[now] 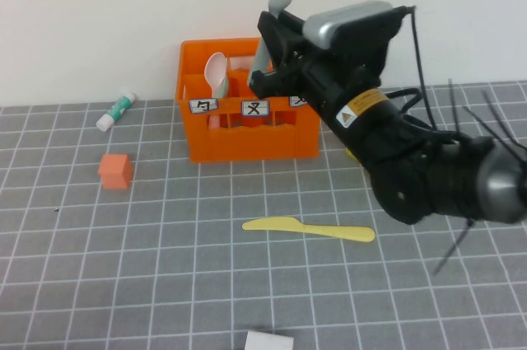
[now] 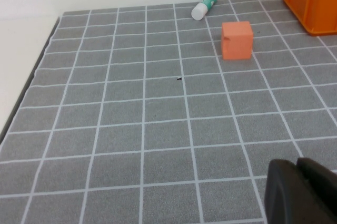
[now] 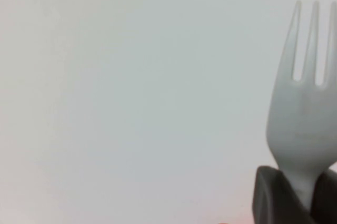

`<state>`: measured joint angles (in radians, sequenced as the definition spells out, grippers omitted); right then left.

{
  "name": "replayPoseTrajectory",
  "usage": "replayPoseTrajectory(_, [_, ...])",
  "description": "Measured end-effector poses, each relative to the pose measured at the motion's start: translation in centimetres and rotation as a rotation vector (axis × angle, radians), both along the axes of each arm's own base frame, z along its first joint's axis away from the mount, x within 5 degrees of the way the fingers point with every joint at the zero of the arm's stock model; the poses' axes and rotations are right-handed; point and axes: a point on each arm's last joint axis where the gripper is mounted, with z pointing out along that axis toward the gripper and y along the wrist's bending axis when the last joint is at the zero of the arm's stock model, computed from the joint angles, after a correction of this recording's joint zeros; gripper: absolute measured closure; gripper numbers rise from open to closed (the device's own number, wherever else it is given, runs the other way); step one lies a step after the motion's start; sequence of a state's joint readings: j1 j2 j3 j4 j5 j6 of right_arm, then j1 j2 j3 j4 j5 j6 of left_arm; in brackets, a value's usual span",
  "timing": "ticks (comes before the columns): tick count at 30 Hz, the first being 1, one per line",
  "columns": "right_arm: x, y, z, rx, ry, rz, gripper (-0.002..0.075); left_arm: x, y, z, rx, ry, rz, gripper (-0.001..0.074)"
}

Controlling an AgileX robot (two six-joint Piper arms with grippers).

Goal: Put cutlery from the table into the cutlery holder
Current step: Place the fork on the box, then pick up the knife

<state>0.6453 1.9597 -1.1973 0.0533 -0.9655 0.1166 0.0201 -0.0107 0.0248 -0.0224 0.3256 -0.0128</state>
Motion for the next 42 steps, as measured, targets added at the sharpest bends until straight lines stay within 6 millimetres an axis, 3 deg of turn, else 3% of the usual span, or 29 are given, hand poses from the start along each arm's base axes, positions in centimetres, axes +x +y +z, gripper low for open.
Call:
replayPoseTrajectory(15, [5.8,4.3,-2.4,-0.319,-0.051,-0.036,0.061,0.0,0.0,0.0,0.0,0.0,0.0,0.0736])
replayPoseTrajectory(19, [6.7,3.9,-3.2,-0.349,-0.013,-0.046,0.0592,0.0,0.0,0.0,0.0,0.0,0.0,0.0736])
replayPoseTrajectory(26, [7.7,2.4,-4.4,-0.419,0.116,-0.053,0.0456,0.0,0.0,0.0,0.0,0.0,0.0,0.0736])
replayPoseTrajectory(30, [7.2,2.1,-3.0,-0.456,0.18,-0.034,0.0439,0.0,0.0,0.0,-0.002,0.0,0.0,0.0736])
replayPoseTrajectory(35, [5.5,1.2,1.5,-0.528,0.226,-0.005,0.0438,0.0,0.0,0.0,-0.002,0.0,0.0,0.0736])
replayPoseTrajectory(37, [4.5,0.6,3.2,-0.632,0.231,0.02,0.0438,0.0,0.0,0.0,-0.002,0.0,0.0,0.0736])
replayPoseTrajectory(42, [1.7,-1.0,5.3,-1.008,0.234,0.153,0.0462,0.0,0.0,0.0,-0.002,0.0,0.0,0.0736])
